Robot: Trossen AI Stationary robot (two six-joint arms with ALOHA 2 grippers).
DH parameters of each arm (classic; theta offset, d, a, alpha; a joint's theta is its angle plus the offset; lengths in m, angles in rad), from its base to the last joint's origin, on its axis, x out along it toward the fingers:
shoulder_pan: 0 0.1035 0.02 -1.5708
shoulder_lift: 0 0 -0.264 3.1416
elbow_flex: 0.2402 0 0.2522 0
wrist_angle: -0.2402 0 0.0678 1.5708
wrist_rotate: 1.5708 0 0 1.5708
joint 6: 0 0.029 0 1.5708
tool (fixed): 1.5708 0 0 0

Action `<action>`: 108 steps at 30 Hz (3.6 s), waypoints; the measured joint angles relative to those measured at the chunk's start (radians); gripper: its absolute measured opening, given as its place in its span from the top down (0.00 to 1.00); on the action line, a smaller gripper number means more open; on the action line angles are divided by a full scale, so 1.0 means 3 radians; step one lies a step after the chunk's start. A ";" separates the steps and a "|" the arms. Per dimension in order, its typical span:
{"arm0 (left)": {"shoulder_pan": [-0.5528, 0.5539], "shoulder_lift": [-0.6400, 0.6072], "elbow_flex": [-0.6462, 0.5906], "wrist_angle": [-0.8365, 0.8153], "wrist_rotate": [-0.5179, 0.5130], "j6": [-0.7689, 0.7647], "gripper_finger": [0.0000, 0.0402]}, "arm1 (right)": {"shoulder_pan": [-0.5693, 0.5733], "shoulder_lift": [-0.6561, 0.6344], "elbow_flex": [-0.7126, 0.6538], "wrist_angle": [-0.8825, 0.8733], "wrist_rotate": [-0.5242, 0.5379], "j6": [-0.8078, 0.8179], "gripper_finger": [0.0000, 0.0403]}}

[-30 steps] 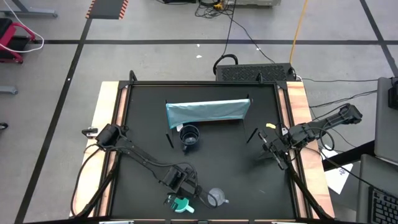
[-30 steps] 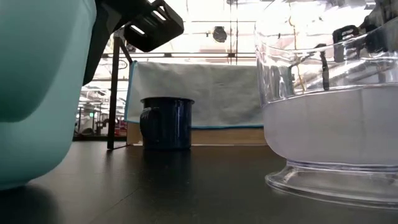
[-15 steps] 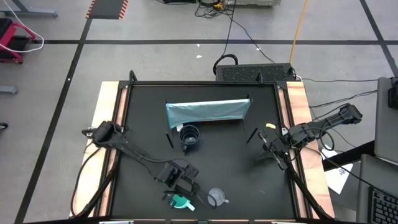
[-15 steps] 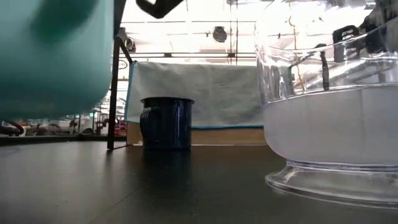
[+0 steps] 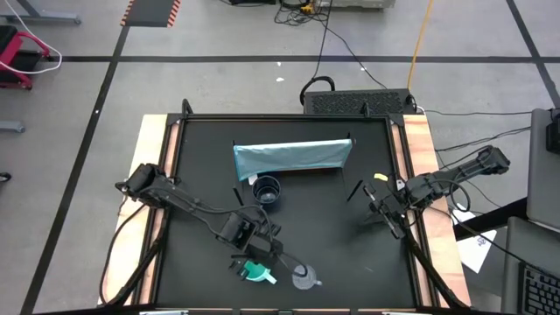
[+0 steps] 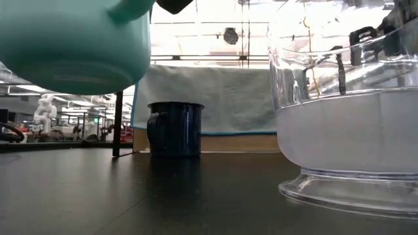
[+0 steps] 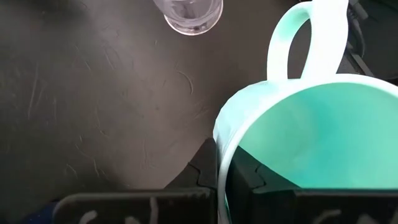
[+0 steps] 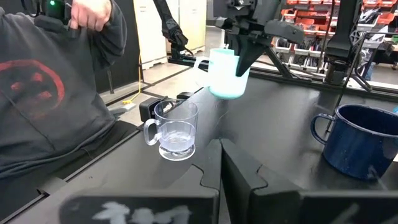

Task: Stack small to large cups/mugs on shelf
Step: Move the light blue mug to the center of the table

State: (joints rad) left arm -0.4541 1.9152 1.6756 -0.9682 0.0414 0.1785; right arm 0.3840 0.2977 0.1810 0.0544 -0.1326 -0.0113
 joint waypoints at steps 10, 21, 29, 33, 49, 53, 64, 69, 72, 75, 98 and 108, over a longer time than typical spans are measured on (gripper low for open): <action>0.0015 0.0000 0.0000 -0.0040 0.0042 0.0074 0.98 | 0.0000 0.0000 0.0000 -0.0005 0.0001 0.0000 1.00; 0.0512 0.0000 0.0003 0.0150 0.0443 0.0547 0.99 | 0.0000 0.0000 0.0000 -0.0005 0.0001 -0.0004 1.00; 0.0659 0.0000 0.0003 0.0151 0.0556 0.0701 0.99 | 0.0001 0.0000 0.0000 -0.0008 0.0001 -0.0005 1.00; 0.0648 0.0000 0.0003 0.0148 0.0559 0.0706 0.99 | 0.0000 0.0000 0.0000 -0.0008 0.0002 -0.0008 1.00; 0.0622 0.0003 0.0459 0.0024 0.0489 0.0737 0.99 | 0.0001 0.0000 0.0000 -0.0009 0.0003 -0.0066 1.00; 0.0621 0.0001 0.0903 -0.0322 0.0433 0.0741 0.99 | 0.0000 0.0000 0.0000 -0.0010 0.0003 -0.0056 1.00; 0.0614 0.0012 0.1265 -0.0718 0.0267 0.0596 0.99 | 0.0000 0.0000 0.0000 -0.0010 0.0003 -0.0060 1.00; 0.0619 0.0090 0.1258 -0.0719 0.0179 0.0598 0.99 | 0.0001 0.0000 0.0000 -0.0012 0.0003 -0.0060 1.00; 0.0676 0.0130 0.1258 -0.0734 0.0077 0.0614 0.99 | 0.0001 0.0000 0.0000 -0.0013 0.0003 -0.0062 1.00; 0.0777 0.0162 0.1258 -0.0723 0.0055 0.0637 0.99 | 0.0000 0.0000 0.0000 -0.0012 0.0003 -0.0061 1.00; 0.1030 -0.0135 0.1315 -0.0563 -0.0079 0.1005 0.99 | 0.0001 0.0022 0.0000 -0.0021 0.0003 -0.0031 1.00; 0.1133 -0.0340 0.1322 -0.0496 -0.0205 0.1020 0.99 | 0.0000 0.0022 0.0000 -0.0026 0.0003 -0.0029 1.00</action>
State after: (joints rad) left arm -0.1142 1.8133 2.0724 -1.1171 -0.0200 0.4844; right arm 0.3841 0.3042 0.1810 0.0466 -0.1318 -0.0200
